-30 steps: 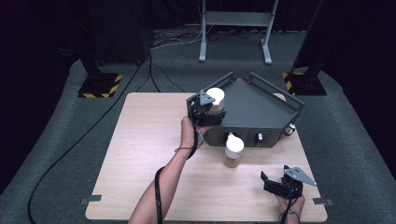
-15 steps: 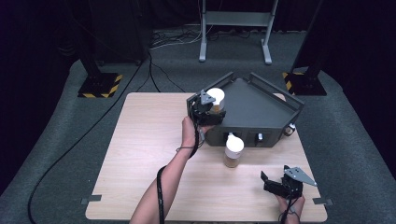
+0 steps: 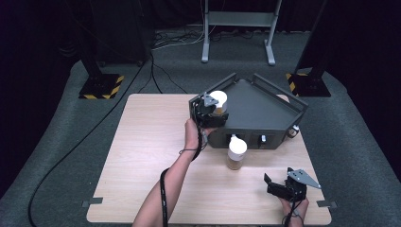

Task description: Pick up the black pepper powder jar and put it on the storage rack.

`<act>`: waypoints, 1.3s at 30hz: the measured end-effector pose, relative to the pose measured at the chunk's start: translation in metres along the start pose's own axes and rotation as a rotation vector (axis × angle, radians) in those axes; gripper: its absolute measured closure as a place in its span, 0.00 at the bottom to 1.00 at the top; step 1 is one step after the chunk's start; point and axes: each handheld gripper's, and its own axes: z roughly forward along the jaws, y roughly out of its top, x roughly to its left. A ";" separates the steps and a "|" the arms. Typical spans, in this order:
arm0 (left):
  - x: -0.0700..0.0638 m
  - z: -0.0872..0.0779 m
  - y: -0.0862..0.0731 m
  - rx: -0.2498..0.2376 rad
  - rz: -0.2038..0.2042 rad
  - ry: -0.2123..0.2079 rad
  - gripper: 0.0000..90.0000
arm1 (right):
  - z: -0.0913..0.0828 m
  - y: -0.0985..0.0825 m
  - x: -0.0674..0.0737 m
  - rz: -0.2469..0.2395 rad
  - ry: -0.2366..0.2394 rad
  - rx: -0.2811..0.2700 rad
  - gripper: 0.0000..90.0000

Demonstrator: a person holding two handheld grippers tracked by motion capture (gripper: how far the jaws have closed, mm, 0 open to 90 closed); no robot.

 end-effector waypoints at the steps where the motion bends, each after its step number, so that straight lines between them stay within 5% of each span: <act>1: 0.000 0.000 0.000 0.000 0.000 0.000 0.34 | 0.000 0.000 0.000 0.000 0.000 0.000 0.01; 39: 0.007 0.018 0.018 0.049 0.011 -0.006 0.34 | 0.000 0.000 0.000 -0.002 0.000 0.000 0.01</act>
